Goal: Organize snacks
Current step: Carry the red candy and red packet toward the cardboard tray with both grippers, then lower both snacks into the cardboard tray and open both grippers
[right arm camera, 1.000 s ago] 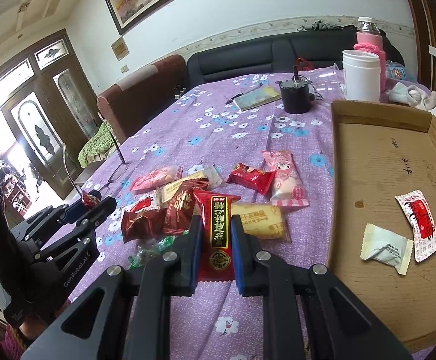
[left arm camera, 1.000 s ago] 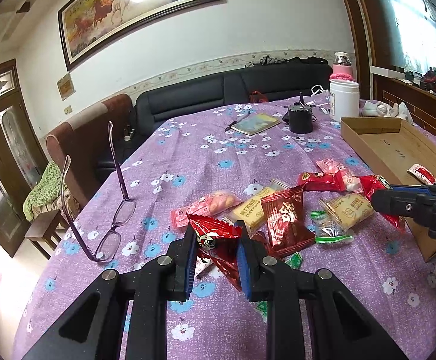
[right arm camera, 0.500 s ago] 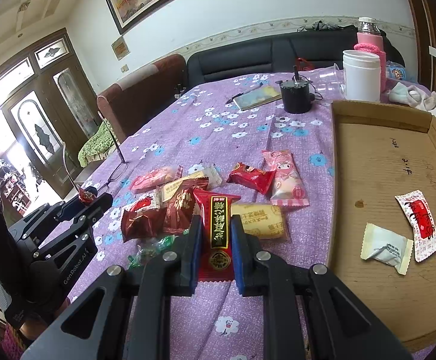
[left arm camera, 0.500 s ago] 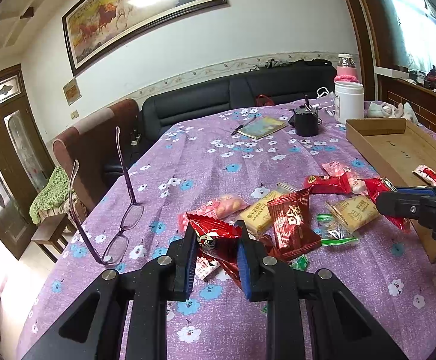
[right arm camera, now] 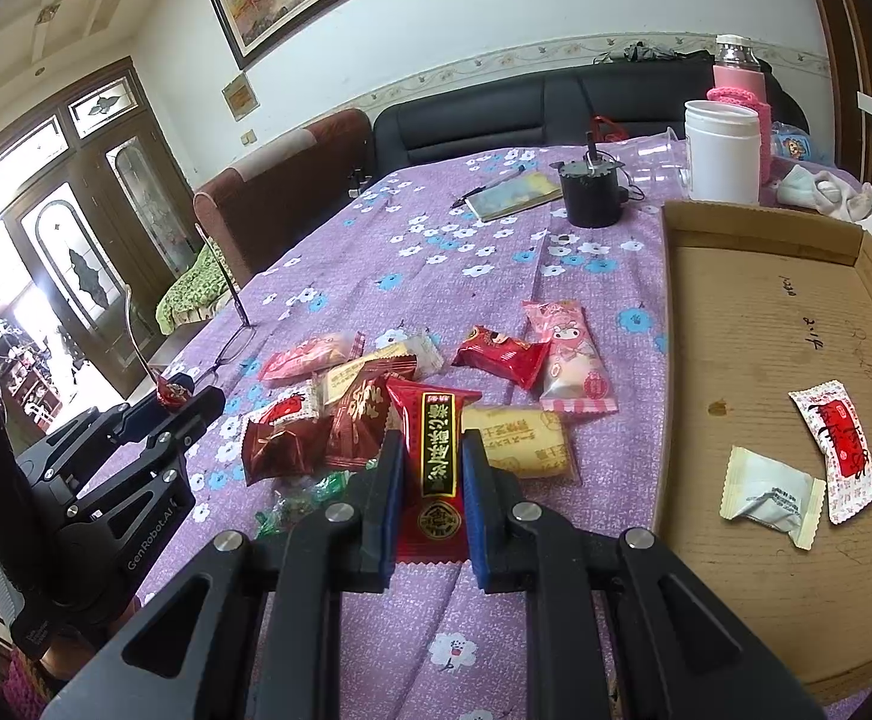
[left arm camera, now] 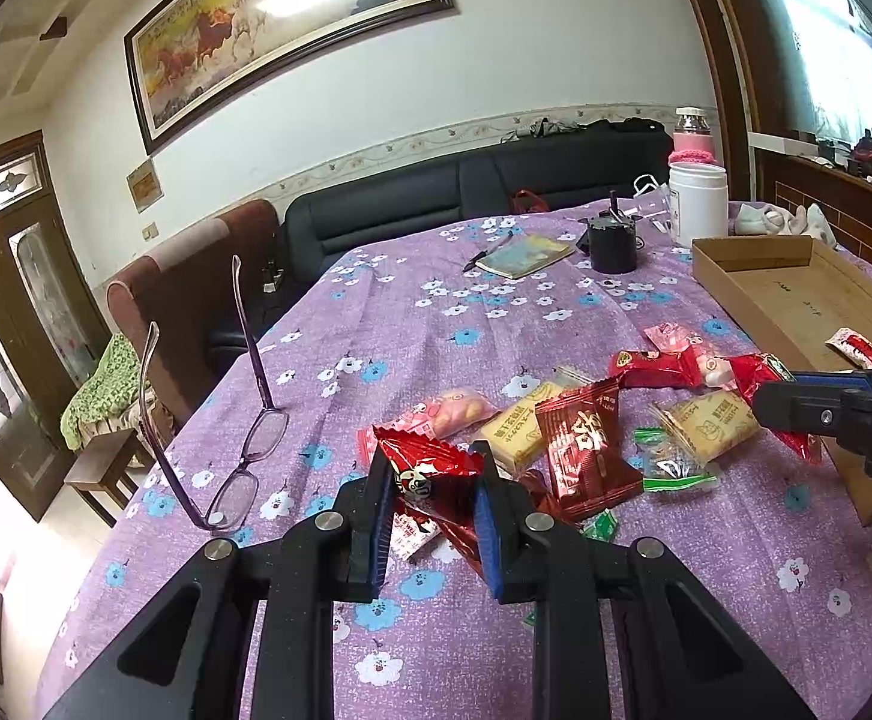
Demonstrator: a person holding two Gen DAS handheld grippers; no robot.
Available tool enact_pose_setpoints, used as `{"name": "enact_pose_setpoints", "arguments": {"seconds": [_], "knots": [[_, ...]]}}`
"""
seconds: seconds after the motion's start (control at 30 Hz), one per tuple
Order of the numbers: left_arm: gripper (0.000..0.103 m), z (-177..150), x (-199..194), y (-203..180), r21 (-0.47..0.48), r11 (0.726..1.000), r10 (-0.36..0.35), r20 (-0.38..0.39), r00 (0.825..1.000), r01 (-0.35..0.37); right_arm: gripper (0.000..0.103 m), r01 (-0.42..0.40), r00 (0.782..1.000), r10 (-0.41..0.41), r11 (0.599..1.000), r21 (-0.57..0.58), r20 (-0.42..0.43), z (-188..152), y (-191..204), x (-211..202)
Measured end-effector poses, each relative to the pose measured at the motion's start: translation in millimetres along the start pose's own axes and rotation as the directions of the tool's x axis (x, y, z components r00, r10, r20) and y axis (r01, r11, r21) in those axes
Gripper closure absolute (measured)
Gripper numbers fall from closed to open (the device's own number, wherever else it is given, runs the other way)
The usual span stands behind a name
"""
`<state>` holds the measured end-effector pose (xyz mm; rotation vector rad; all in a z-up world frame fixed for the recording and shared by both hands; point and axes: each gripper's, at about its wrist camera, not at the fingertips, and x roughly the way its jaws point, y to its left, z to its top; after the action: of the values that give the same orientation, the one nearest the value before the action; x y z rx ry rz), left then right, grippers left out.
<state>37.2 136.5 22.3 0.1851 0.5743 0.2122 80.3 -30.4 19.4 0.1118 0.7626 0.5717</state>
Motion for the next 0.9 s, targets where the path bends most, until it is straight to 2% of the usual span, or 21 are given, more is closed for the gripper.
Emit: {"name": "enact_pose_setpoints", "arguments": {"seconds": [0.3, 0.4, 0.5, 0.73, 0.9], "knots": [[0.078, 0, -1, 0, -0.002, 1.000, -0.003, 0.002, 1.000, 0.003, 0.086, 0.004, 1.000, -0.005, 1.000, 0.007, 0.006, 1, -2, -1], [0.078, 1, -1, 2, -0.011, 1.000, -0.027, 0.000, 1.000, 0.027, 0.086, 0.012, 1.000, -0.013, 1.000, 0.019, 0.018, 5, -7, -5], [0.078, 4, -2, 3, -0.027, 0.996, -0.087, -0.004, 0.996, 0.087, 0.086, 0.008, 0.999, -0.011, 0.998, 0.064, 0.046, 11, -22, -15], [0.078, 13, -6, -9, -0.043, 0.979, -0.201, -0.043, 0.979, 0.199, 0.086, 0.069, 0.991, -0.092, 0.976, 0.207, 0.101, 27, -85, -40], [0.079, 40, -20, -36, -0.027, 0.948, -0.319, -0.065, 0.946, 0.318, 0.086, 0.108, 0.981, -0.153, 0.942, 0.317, 0.120, 32, -127, -61]]}}
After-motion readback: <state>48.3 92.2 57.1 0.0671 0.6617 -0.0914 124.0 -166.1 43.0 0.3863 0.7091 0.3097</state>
